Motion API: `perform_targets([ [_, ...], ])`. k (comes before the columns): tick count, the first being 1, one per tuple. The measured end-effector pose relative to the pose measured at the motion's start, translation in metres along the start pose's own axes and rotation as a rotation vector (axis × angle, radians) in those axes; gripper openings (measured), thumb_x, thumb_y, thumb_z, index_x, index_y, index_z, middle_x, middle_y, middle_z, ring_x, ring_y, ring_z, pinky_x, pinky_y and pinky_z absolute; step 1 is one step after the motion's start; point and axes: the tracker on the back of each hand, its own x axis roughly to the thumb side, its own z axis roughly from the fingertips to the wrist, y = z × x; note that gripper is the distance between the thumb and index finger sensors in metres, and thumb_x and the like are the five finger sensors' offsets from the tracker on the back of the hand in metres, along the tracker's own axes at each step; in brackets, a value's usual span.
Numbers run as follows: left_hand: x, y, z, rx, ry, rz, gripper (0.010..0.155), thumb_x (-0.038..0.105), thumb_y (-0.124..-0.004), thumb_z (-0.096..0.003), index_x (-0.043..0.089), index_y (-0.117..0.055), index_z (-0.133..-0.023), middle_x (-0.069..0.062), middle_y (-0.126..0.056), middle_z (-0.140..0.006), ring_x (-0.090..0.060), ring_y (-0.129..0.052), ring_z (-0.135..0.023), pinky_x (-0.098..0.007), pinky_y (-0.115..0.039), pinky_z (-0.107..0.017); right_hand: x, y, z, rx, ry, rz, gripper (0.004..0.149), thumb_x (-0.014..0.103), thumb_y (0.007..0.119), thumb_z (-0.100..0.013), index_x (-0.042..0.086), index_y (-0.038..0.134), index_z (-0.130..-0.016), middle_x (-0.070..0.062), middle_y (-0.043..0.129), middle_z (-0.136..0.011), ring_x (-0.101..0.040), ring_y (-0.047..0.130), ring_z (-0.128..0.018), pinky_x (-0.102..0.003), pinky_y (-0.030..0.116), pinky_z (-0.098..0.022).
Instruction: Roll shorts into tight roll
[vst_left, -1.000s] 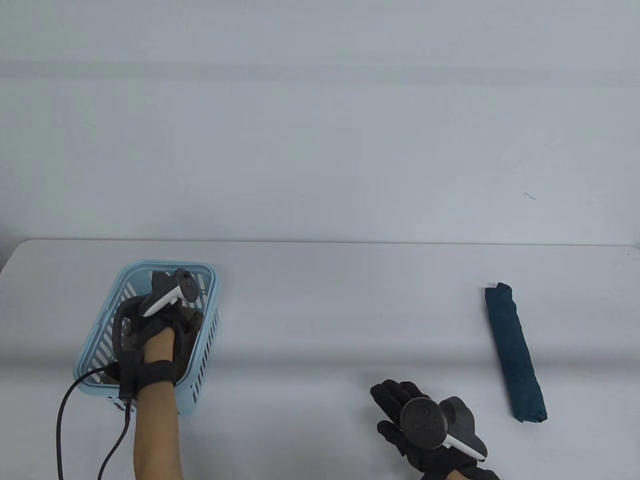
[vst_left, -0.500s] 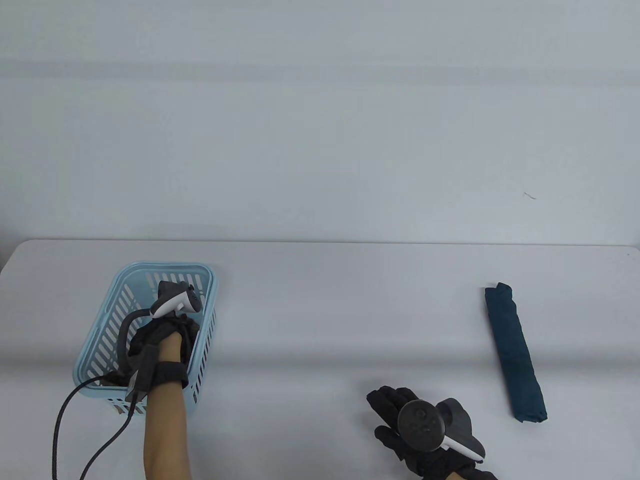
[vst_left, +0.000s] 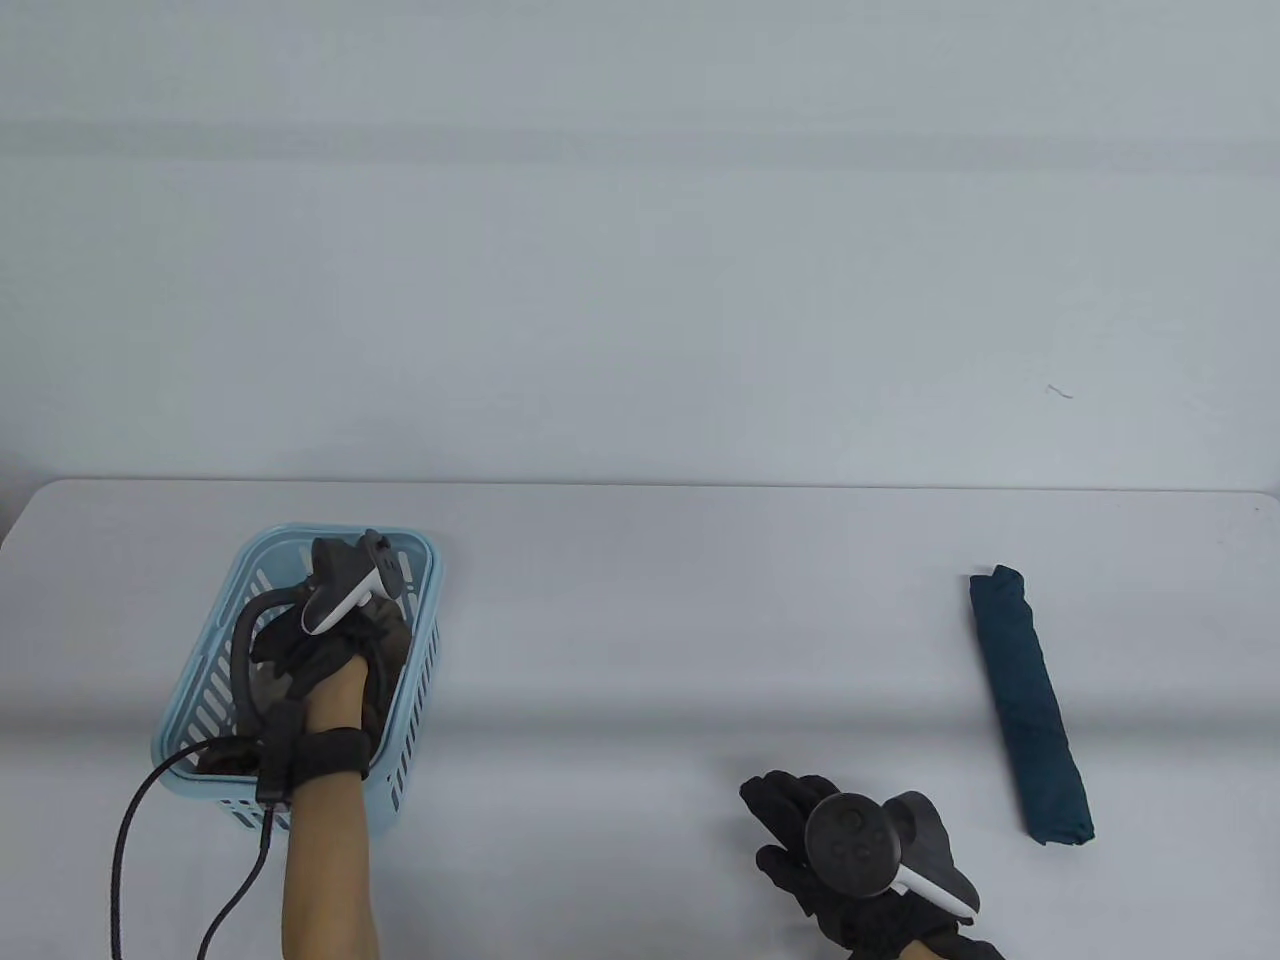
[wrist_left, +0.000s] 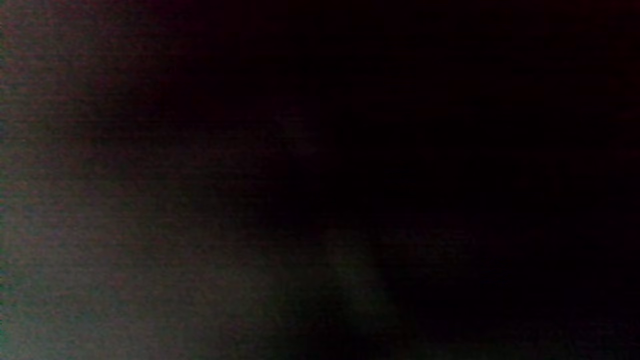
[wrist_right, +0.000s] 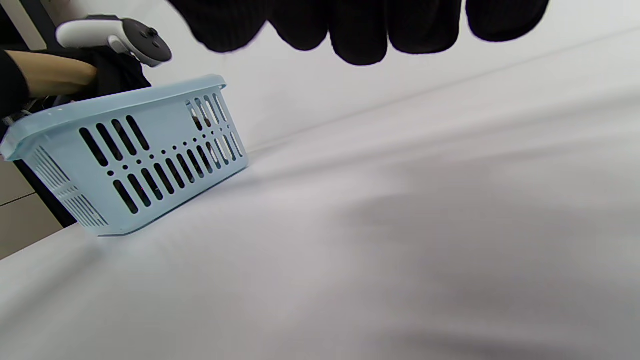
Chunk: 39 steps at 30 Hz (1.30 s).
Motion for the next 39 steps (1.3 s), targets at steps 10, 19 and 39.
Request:
perform_targets([
  [10, -0.035, 0.096, 0.092, 0.362, -0.064, 0.165, 0.043, 0.032, -0.073, -0.0490, 0.020, -0.076, -0.090, -0.008, -0.086, -0.082, -0.025, -0.095, -0.068, -0.057, -0.067, -0.068, -0.012, -0.008, 0.000, -0.037, 0.032, -0.008, 0.061, 0.035, 0.061, -0.053, 0.017, 0.044, -0.108, -0.014, 0.048, -0.114, -0.044, 0.049, -0.103, -0.065, 0.048, -0.070],
  [19, -0.046, 0.163, 0.179, 0.576, -0.238, 0.347, 0.043, 0.032, -0.072, -0.0511, 0.020, -0.074, -0.092, -0.009, -0.083, -0.084, -0.027, -0.092, -0.070, -0.060, -0.063, -0.068, -0.016, -0.010, 0.000, -0.044, 0.046, -0.004, 0.061, 0.035, 0.061, -0.053, 0.017, 0.043, -0.108, -0.015, 0.047, -0.114, -0.044, 0.049, -0.102, -0.065, 0.048, -0.070],
  [39, 0.145, 0.063, 0.188, 0.157, -0.771, 0.333, 0.062, 0.034, -0.073, -0.0501, 0.011, -0.055, -0.105, -0.020, -0.060, -0.102, -0.040, -0.072, -0.091, -0.071, -0.044, -0.069, -0.032, -0.013, -0.001, -0.015, 0.161, 0.035, 0.068, 0.036, 0.062, -0.053, 0.012, 0.034, -0.110, -0.018, 0.038, -0.114, -0.046, 0.042, -0.103, -0.065, 0.045, -0.070],
])
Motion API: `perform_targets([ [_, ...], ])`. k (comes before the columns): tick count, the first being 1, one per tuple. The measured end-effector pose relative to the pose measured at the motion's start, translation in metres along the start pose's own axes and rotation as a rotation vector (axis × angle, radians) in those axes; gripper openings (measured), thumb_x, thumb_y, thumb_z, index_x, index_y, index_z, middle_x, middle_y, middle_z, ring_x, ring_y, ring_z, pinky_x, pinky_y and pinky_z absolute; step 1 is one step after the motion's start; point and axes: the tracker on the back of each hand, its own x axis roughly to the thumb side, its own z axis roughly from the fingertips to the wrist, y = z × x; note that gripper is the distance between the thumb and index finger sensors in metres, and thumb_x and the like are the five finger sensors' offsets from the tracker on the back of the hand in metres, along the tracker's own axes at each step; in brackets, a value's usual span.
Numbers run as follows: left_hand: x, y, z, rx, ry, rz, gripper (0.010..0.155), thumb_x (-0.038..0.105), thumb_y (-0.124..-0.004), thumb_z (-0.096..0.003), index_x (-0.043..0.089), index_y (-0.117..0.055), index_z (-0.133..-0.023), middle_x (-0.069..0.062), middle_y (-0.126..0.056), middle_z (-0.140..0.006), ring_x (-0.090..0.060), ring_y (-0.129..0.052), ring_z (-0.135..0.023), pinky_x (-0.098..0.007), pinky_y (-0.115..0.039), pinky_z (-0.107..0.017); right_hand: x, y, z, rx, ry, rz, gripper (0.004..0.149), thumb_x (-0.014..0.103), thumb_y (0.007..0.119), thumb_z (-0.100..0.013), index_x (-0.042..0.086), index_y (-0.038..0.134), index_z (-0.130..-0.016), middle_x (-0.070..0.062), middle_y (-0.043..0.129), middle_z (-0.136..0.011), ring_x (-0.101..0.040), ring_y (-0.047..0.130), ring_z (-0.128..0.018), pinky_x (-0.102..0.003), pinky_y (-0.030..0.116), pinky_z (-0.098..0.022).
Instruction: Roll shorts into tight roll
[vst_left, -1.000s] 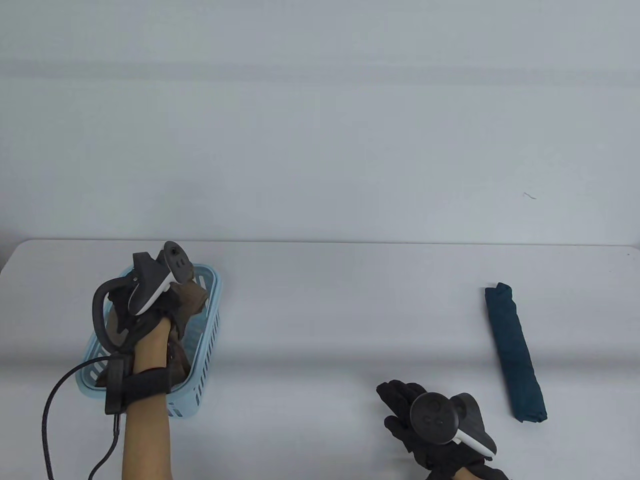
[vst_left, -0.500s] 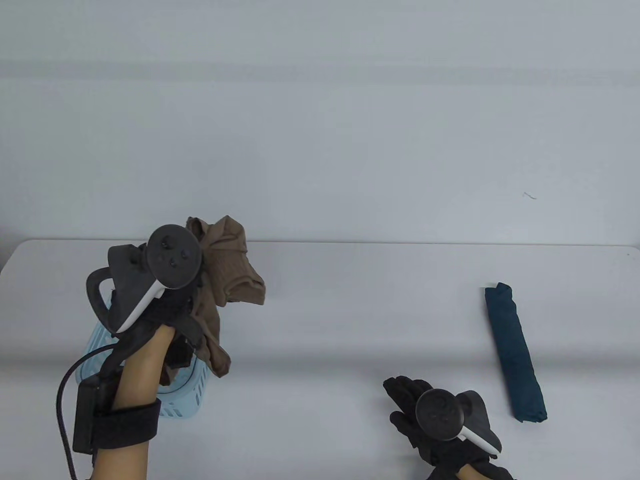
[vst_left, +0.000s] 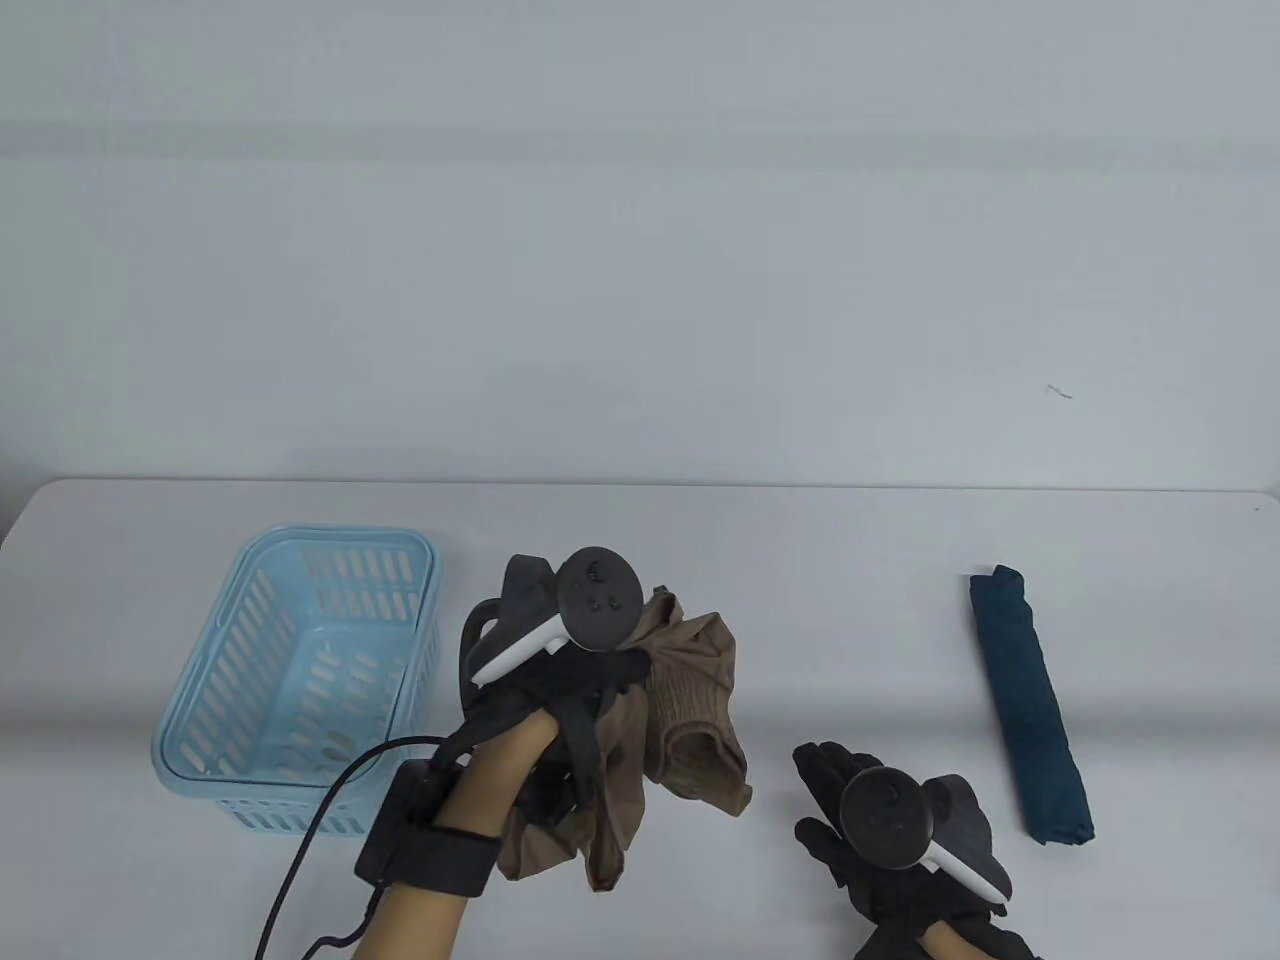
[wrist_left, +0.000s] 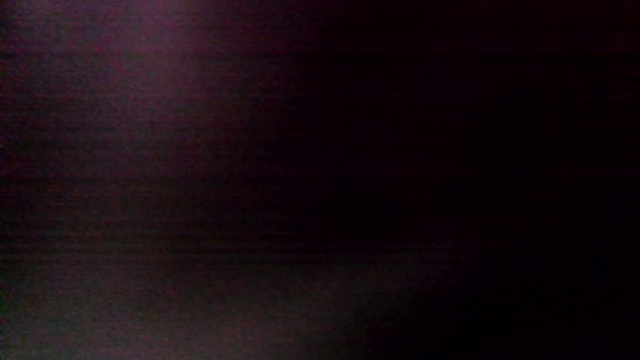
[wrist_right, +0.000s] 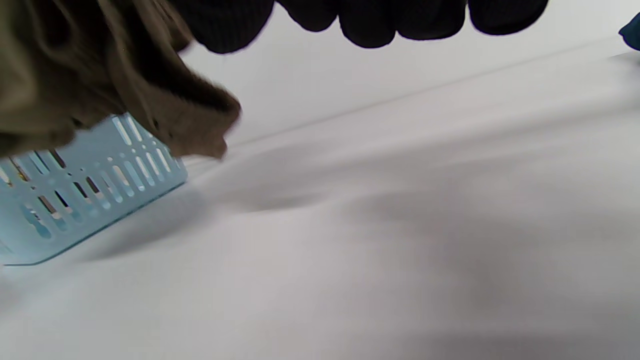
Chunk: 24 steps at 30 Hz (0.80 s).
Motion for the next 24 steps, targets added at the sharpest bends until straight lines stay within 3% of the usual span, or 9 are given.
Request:
perform_targets([
  [2, -0.001, -0.014, -0.009, 0.018, 0.008, -0.066, 0.071, 0.035, -0.072, -0.0498, 0.006, -0.044, -0.108, -0.027, -0.046, -0.110, -0.050, -0.059, -0.099, -0.074, -0.037, -0.068, -0.002, 0.001, -0.001, 0.009, 0.017, 0.014, 0.069, 0.036, 0.062, -0.053, 0.012, 0.033, -0.110, -0.019, 0.037, -0.115, -0.046, 0.041, -0.103, -0.065, 0.045, -0.070],
  [5, 0.003, -0.035, -0.009, 0.008, -0.051, -0.081, 0.071, 0.035, -0.072, -0.0498, 0.006, -0.044, -0.108, -0.028, -0.044, -0.110, -0.051, -0.056, -0.100, -0.074, -0.035, -0.067, -0.006, 0.001, -0.002, 0.018, 0.032, 0.011, 0.069, 0.036, 0.062, -0.053, 0.012, 0.033, -0.110, -0.019, 0.037, -0.114, -0.047, 0.041, -0.103, -0.065, 0.045, -0.070],
  [14, 0.040, -0.117, 0.028, -0.238, -0.306, -0.204, 0.066, 0.035, -0.070, -0.0508, 0.007, -0.049, -0.107, -0.026, -0.049, -0.110, -0.049, -0.061, -0.099, -0.073, -0.037, -0.068, -0.004, 0.009, -0.005, 0.068, 0.033, 0.036, 0.068, 0.036, 0.062, -0.053, 0.012, 0.033, -0.110, -0.019, 0.037, -0.114, -0.047, 0.041, -0.103, -0.065, 0.045, -0.070],
  [17, 0.047, -0.143, 0.028, -0.340, -0.295, -0.238, 0.066, 0.036, -0.068, -0.0518, 0.007, -0.048, -0.108, -0.027, -0.049, -0.110, -0.049, -0.062, -0.098, -0.073, -0.036, -0.068, -0.002, 0.010, -0.004, 0.071, 0.030, 0.038, 0.069, 0.036, 0.062, -0.053, 0.012, 0.033, -0.110, -0.019, 0.037, -0.114, -0.047, 0.041, -0.102, -0.065, 0.045, -0.070],
  [24, 0.047, -0.177, 0.008, -0.419, -0.253, -0.415, 0.076, 0.037, -0.068, -0.0513, 0.009, -0.029, -0.111, -0.026, -0.031, -0.114, -0.049, -0.051, -0.103, -0.073, -0.035, -0.069, -0.001, 0.011, -0.003, 0.069, 0.025, 0.035, 0.069, 0.036, 0.063, -0.053, 0.012, 0.033, -0.110, -0.019, 0.037, -0.114, -0.047, 0.041, -0.102, -0.065, 0.045, -0.070],
])
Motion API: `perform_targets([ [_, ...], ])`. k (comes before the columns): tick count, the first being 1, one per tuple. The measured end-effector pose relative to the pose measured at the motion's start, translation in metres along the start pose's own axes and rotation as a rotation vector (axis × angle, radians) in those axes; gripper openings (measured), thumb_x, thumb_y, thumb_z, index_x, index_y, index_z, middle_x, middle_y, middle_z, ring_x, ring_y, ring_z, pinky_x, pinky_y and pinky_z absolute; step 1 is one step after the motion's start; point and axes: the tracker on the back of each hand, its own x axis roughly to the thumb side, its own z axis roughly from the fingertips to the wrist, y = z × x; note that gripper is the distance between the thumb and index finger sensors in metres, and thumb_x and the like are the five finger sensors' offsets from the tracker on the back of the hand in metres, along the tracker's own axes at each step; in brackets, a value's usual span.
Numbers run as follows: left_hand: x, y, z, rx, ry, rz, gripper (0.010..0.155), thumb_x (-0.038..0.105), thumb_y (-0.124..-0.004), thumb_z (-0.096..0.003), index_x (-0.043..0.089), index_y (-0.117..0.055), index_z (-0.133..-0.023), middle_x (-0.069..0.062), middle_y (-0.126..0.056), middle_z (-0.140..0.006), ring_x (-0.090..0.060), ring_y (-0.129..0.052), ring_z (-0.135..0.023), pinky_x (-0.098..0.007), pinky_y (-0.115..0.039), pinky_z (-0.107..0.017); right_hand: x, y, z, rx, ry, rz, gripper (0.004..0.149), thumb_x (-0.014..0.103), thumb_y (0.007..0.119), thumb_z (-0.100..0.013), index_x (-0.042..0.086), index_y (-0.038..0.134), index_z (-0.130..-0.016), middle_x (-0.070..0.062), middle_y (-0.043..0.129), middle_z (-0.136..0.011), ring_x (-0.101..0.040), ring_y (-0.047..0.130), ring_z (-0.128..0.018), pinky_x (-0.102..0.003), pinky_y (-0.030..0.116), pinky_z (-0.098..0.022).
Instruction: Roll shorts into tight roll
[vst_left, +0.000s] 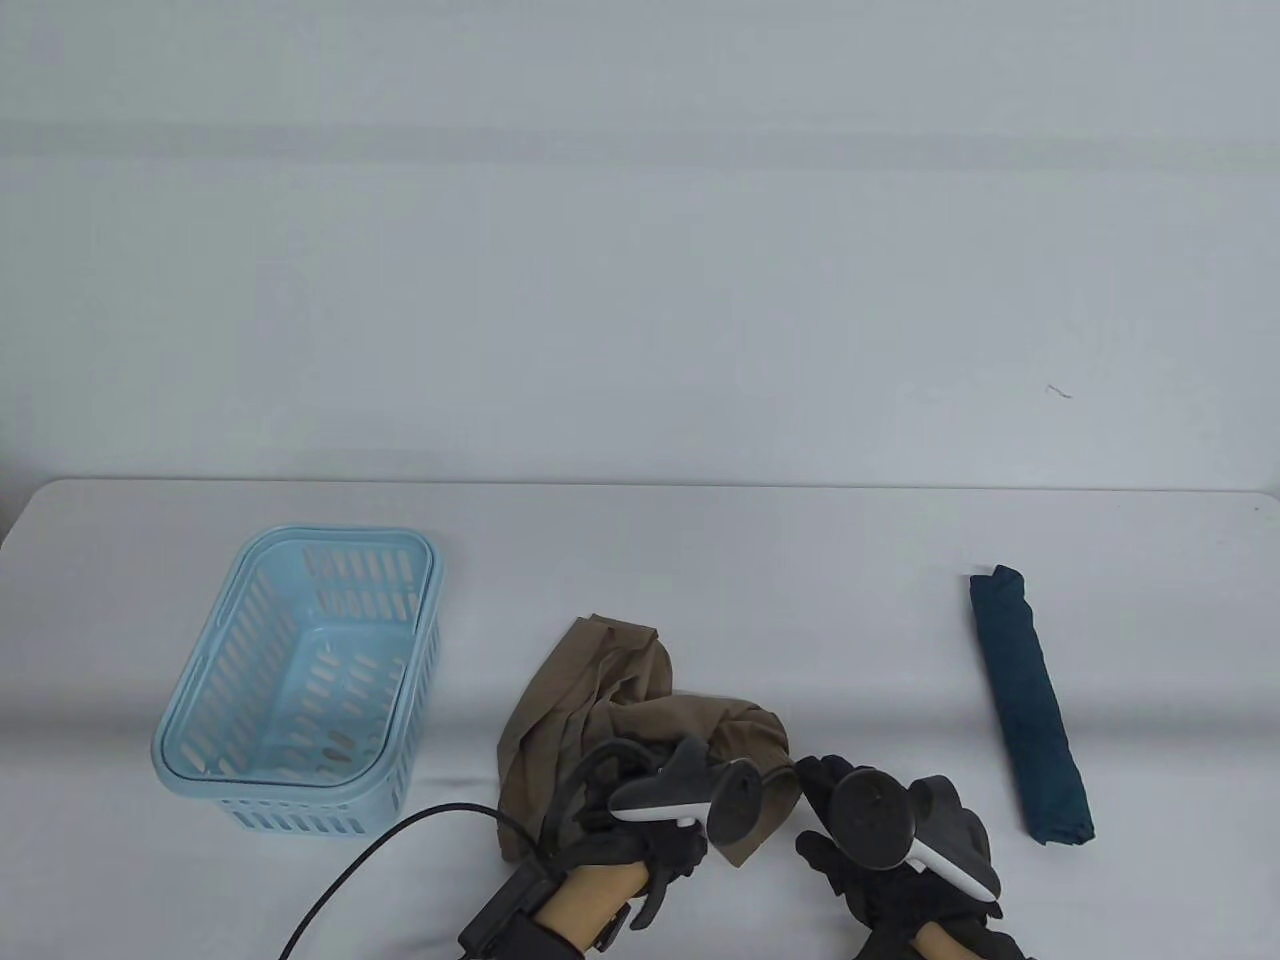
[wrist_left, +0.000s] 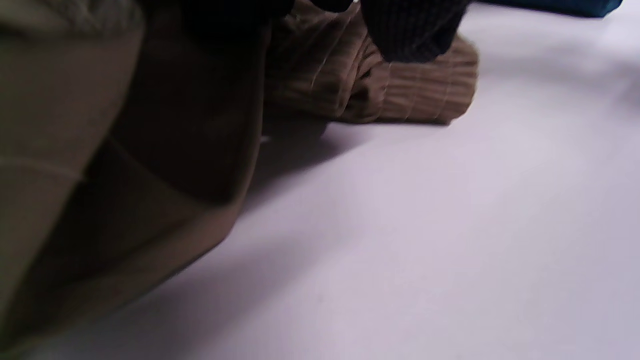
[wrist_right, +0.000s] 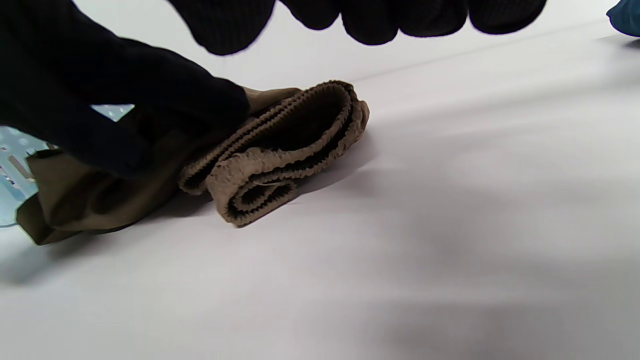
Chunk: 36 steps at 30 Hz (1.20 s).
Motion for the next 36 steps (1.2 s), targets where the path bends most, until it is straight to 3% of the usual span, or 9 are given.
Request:
perform_targets([
  [4, -0.006, -0.012, -0.014, -0.022, 0.008, 0.054, 0.081, 0.037, -0.070, -0.0509, 0.008, -0.021, -0.109, -0.025, -0.028, -0.114, -0.049, -0.047, -0.103, -0.072, -0.036, -0.070, 0.000, 0.000, 0.000, 0.007, 0.002, -0.003, 0.069, 0.036, 0.063, -0.053, 0.012, 0.033, -0.110, -0.019, 0.036, -0.114, -0.047, 0.042, -0.102, -0.065, 0.045, -0.070],
  [8, -0.007, -0.030, -0.024, -0.033, 0.023, -0.017, 0.086, 0.038, -0.069, -0.0495, 0.007, -0.012, -0.106, -0.022, -0.024, -0.111, -0.045, -0.038, -0.101, -0.071, -0.032, -0.069, 0.000, 0.002, 0.000, 0.019, 0.004, 0.000, 0.069, 0.036, 0.062, -0.053, 0.012, 0.033, -0.110, -0.019, 0.036, -0.114, -0.047, 0.042, -0.102, -0.065, 0.045, -0.070],
  [17, -0.008, -0.021, -0.021, 0.101, 0.021, -0.040, 0.064, 0.028, -0.061, -0.0524, 0.008, -0.034, -0.107, -0.021, -0.048, -0.108, -0.042, -0.060, -0.097, -0.069, -0.044, -0.069, 0.000, 0.000, 0.000, 0.022, 0.010, -0.002, 0.069, 0.035, 0.064, -0.052, 0.012, 0.033, -0.110, -0.019, 0.036, -0.114, -0.047, 0.042, -0.102, -0.065, 0.045, -0.070],
  [21, -0.014, 0.002, -0.008, 0.225, 0.068, -0.015, 0.053, 0.027, -0.060, -0.0523, 0.014, -0.056, -0.103, -0.016, -0.069, -0.104, -0.038, -0.077, -0.093, -0.073, -0.042, -0.068, -0.002, 0.002, -0.001, 0.026, 0.027, 0.021, 0.071, 0.034, 0.066, -0.052, 0.011, 0.032, -0.109, -0.020, 0.033, -0.114, -0.047, 0.036, -0.103, -0.066, 0.042, -0.071],
  [24, -0.018, 0.027, 0.007, 0.315, 0.099, -0.031, 0.049, 0.029, -0.062, -0.0522, 0.016, -0.065, -0.100, -0.015, -0.074, -0.103, -0.039, -0.078, -0.093, -0.076, -0.039, -0.068, -0.002, 0.002, -0.002, 0.028, 0.031, 0.051, 0.073, 0.034, 0.067, -0.051, 0.009, 0.031, -0.109, -0.020, 0.028, -0.115, -0.048, 0.027, -0.103, -0.066, 0.035, -0.071],
  [31, -0.022, 0.079, 0.044, 0.505, 0.149, -0.033, 0.047, 0.031, -0.064, -0.0524, 0.020, -0.070, -0.098, -0.014, -0.075, -0.104, -0.040, -0.079, -0.094, -0.076, -0.039, -0.068, 0.003, 0.006, -0.003, 0.106, -0.006, 0.021, 0.079, 0.040, 0.069, -0.049, 0.006, 0.031, -0.109, -0.022, 0.022, -0.114, -0.050, 0.021, -0.103, -0.068, 0.030, -0.071],
  [36, -0.020, 0.108, 0.067, 0.616, 0.163, -0.008, 0.047, 0.031, -0.064, -0.0525, 0.019, -0.071, -0.098, -0.011, -0.085, -0.097, -0.036, -0.088, -0.087, -0.076, -0.043, -0.069, 0.013, 0.013, -0.002, 0.177, -0.081, -0.006, 0.085, 0.046, 0.071, -0.047, 0.006, 0.028, -0.109, -0.022, 0.017, -0.114, -0.050, 0.017, -0.103, -0.068, 0.028, -0.071],
])
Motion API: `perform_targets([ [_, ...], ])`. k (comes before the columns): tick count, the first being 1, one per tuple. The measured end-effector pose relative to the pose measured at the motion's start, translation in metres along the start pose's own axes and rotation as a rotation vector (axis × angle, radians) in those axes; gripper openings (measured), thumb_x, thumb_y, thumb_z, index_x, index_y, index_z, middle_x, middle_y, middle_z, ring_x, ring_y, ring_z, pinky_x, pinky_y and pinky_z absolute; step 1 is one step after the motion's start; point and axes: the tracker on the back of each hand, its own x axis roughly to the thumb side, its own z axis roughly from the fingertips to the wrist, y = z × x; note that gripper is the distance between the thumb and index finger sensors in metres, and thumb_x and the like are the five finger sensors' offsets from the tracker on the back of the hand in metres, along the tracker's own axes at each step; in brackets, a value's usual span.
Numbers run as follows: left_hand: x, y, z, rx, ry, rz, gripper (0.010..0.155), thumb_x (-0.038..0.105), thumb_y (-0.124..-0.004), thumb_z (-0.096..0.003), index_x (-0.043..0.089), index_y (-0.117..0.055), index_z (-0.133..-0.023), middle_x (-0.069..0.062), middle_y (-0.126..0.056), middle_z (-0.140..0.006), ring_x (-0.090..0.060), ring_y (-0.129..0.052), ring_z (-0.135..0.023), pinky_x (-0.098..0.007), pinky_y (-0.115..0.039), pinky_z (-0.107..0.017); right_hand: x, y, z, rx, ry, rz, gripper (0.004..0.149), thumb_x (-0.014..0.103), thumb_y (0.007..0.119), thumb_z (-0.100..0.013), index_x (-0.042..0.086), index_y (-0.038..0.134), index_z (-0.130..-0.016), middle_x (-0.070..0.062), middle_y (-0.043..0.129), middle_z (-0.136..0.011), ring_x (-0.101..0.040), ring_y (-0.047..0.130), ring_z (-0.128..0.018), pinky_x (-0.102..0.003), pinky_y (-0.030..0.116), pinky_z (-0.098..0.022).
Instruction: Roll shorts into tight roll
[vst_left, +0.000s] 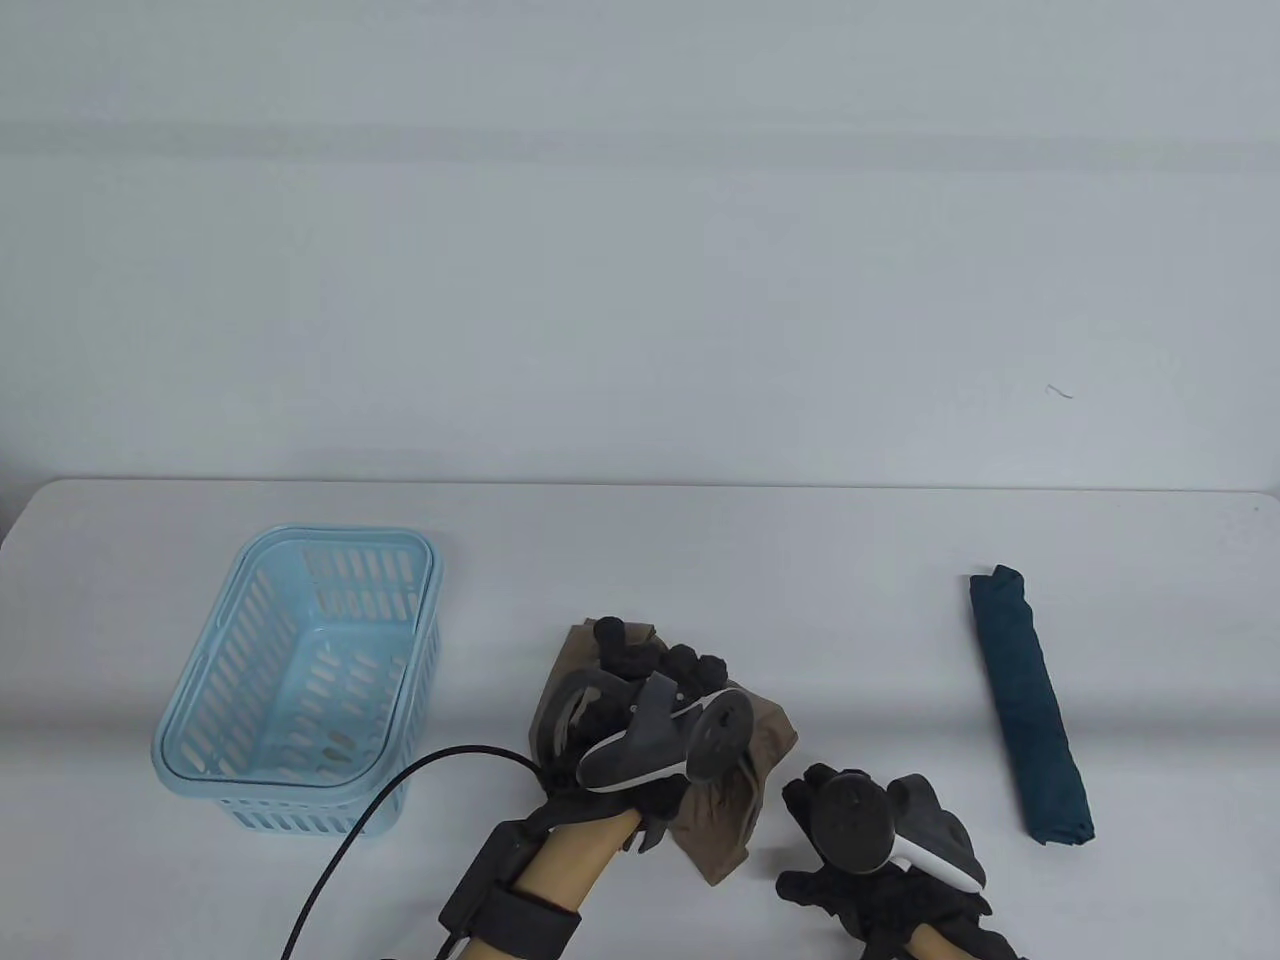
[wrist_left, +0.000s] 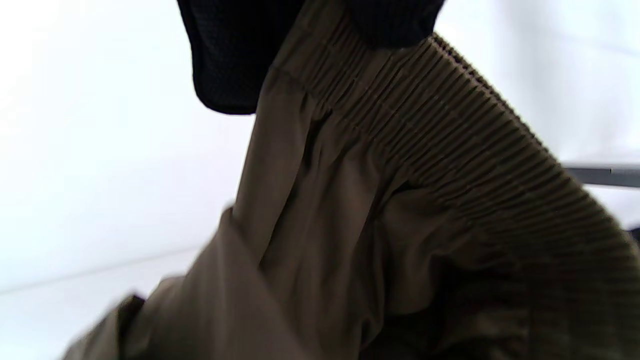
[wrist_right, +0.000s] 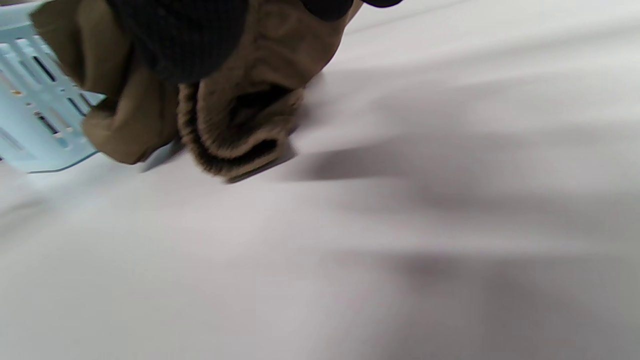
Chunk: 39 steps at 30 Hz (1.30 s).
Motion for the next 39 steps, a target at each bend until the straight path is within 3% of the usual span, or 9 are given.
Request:
perform_targets([
  [8, 0.008, 0.034, 0.007, 0.075, -0.020, 0.035, 0.047, 0.034, -0.064, -0.0527, 0.017, -0.074, -0.095, -0.009, -0.091, -0.089, -0.031, -0.095, -0.080, -0.074, -0.046, -0.069, 0.019, 0.018, -0.004, -0.008, -0.040, 0.054, 0.092, 0.049, 0.071, -0.046, 0.005, 0.020, -0.108, -0.023, 0.010, -0.113, -0.051, 0.014, -0.102, -0.069, 0.026, -0.071],
  [12, 0.006, 0.048, 0.012, 0.133, -0.016, 0.067, 0.047, 0.034, -0.064, -0.0528, 0.017, -0.074, -0.095, -0.009, -0.092, -0.089, -0.030, -0.095, -0.079, -0.074, -0.047, -0.069, 0.019, 0.024, -0.010, -0.050, 0.009, 0.085, 0.085, 0.045, 0.071, -0.048, 0.005, 0.026, -0.108, -0.023, 0.018, -0.113, -0.050, 0.021, -0.102, -0.068, 0.031, -0.071],
  [14, 0.001, 0.052, 0.015, 0.139, -0.005, 0.091, 0.047, 0.034, -0.064, -0.0528, 0.018, -0.074, -0.095, -0.009, -0.091, -0.089, -0.031, -0.095, -0.079, -0.074, -0.046, -0.069, 0.016, 0.023, -0.011, -0.096, 0.032, 0.061, 0.075, 0.039, 0.069, -0.049, 0.007, 0.034, -0.107, -0.022, 0.027, -0.113, -0.049, 0.029, -0.102, -0.067, 0.036, -0.071],
  [17, -0.014, 0.055, 0.018, 0.155, 0.036, 0.111, 0.046, 0.034, -0.064, -0.0528, 0.018, -0.074, -0.096, -0.009, -0.090, -0.091, -0.032, -0.094, -0.081, -0.074, -0.046, -0.069, 0.009, 0.018, -0.007, -0.267, 0.057, -0.004, 0.056, 0.031, 0.066, -0.051, 0.009, 0.052, -0.100, -0.019, 0.049, -0.109, -0.047, 0.050, -0.099, -0.066, 0.046, -0.069],
  [20, -0.039, 0.055, 0.022, 0.163, 0.097, 0.139, 0.046, 0.034, -0.065, -0.0526, 0.019, -0.075, -0.095, -0.009, -0.090, -0.091, -0.032, -0.094, -0.081, -0.074, -0.046, -0.069, 0.002, 0.004, 0.000, -0.368, 0.107, 0.001, 0.050, 0.030, 0.066, -0.051, 0.011, 0.058, -0.097, -0.017, 0.058, -0.106, -0.045, 0.058, -0.096, -0.065, 0.049, -0.068],
  [26, -0.093, 0.057, 0.027, 0.119, 0.217, 0.181, 0.045, 0.034, -0.067, -0.0517, 0.021, -0.077, -0.094, -0.009, -0.090, -0.093, -0.033, -0.093, -0.083, -0.075, -0.045, -0.068, -0.009, -0.062, 0.020, -0.605, 0.160, -0.043, 0.047, 0.030, 0.071, -0.049, 0.016, 0.068, -0.093, -0.013, 0.068, -0.103, -0.042, 0.066, -0.095, -0.065, 0.052, -0.068],
  [30, -0.121, 0.074, 0.030, 0.152, 0.250, 0.274, 0.045, 0.034, -0.068, -0.0512, 0.020, -0.079, -0.092, -0.010, -0.092, -0.092, -0.032, -0.096, -0.082, -0.071, -0.048, -0.070, -0.001, -0.135, 0.038, -0.715, 0.132, -0.107, 0.046, 0.030, 0.072, -0.048, 0.018, 0.070, -0.092, -0.011, 0.070, -0.102, -0.041, 0.065, -0.096, -0.067, 0.049, -0.069],
  [36, -0.147, 0.120, 0.041, 0.241, 0.228, 0.503, 0.045, 0.035, -0.067, -0.0521, 0.017, -0.076, -0.093, -0.013, -0.085, -0.097, -0.036, -0.090, -0.087, -0.074, -0.047, -0.069, 0.015, -0.231, 0.075, -0.787, 0.008, -0.363, 0.043, 0.032, 0.073, -0.048, 0.020, 0.073, -0.090, -0.013, 0.068, -0.104, -0.046, 0.062, -0.098, -0.069, 0.048, -0.069],
  [39, -0.151, 0.144, 0.048, 0.294, 0.170, 0.609, 0.045, 0.035, -0.068, -0.0523, 0.015, -0.075, -0.092, -0.015, -0.084, -0.098, -0.038, -0.090, -0.088, -0.072, -0.047, -0.070, 0.023, -0.259, 0.093, -0.802, -0.075, -0.431, 0.043, 0.031, 0.071, -0.049, 0.020, 0.072, -0.091, -0.011, 0.070, -0.105, -0.048, 0.068, -0.096, -0.066, 0.054, -0.068],
])
